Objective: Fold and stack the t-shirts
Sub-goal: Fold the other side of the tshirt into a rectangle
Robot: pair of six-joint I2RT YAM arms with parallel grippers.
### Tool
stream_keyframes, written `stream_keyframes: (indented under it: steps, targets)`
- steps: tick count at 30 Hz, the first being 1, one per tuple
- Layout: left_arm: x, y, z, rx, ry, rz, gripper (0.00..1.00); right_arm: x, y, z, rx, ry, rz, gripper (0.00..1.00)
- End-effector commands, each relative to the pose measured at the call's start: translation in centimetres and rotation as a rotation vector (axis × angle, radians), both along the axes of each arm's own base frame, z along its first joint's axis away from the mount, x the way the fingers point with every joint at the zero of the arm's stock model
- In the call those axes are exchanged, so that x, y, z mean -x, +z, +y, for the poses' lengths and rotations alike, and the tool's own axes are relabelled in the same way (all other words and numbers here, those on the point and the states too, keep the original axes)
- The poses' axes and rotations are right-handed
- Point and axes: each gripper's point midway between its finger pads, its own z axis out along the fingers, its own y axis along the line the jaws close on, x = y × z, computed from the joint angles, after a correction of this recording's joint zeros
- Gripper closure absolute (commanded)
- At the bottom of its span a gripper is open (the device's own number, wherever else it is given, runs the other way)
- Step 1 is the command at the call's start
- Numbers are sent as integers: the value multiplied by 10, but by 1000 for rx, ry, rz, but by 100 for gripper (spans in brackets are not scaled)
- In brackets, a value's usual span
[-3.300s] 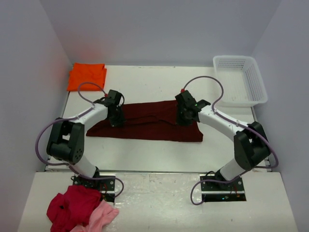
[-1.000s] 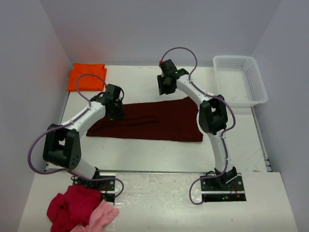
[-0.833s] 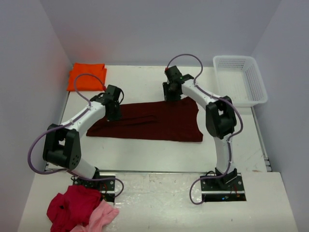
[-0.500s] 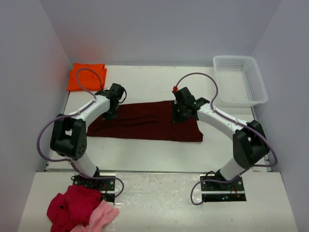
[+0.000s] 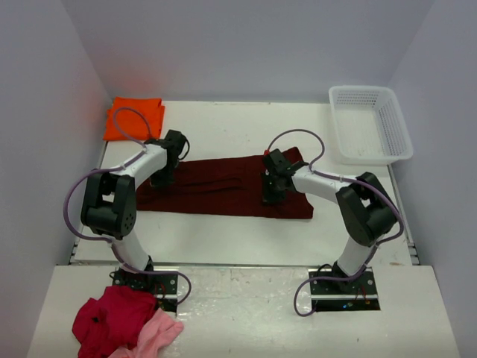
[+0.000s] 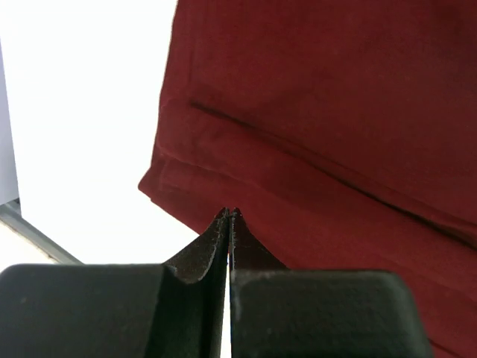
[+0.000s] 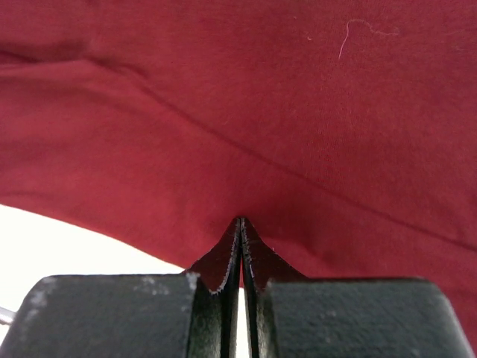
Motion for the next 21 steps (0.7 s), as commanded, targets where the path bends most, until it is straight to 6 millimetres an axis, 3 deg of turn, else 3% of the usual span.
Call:
stream_keyframes:
  steps: [1, 9, 15, 21]
  targets:
    - [-17, 6, -9, 44, -20, -40, 100, -16, 1, 14, -30, -20, -19, 100]
    - [-18, -5, -28, 152, -54, -31, 100, -16, -8, 13, -9, -31, 4, 100]
    - [-15, -29, -37, 198, -83, 24, 100, -16, -8, 13, -13, -41, 11, 100]
    - [-18, -34, -42, 222, -100, 40, 100, -16, -7, 10, 4, -49, 5, 100]
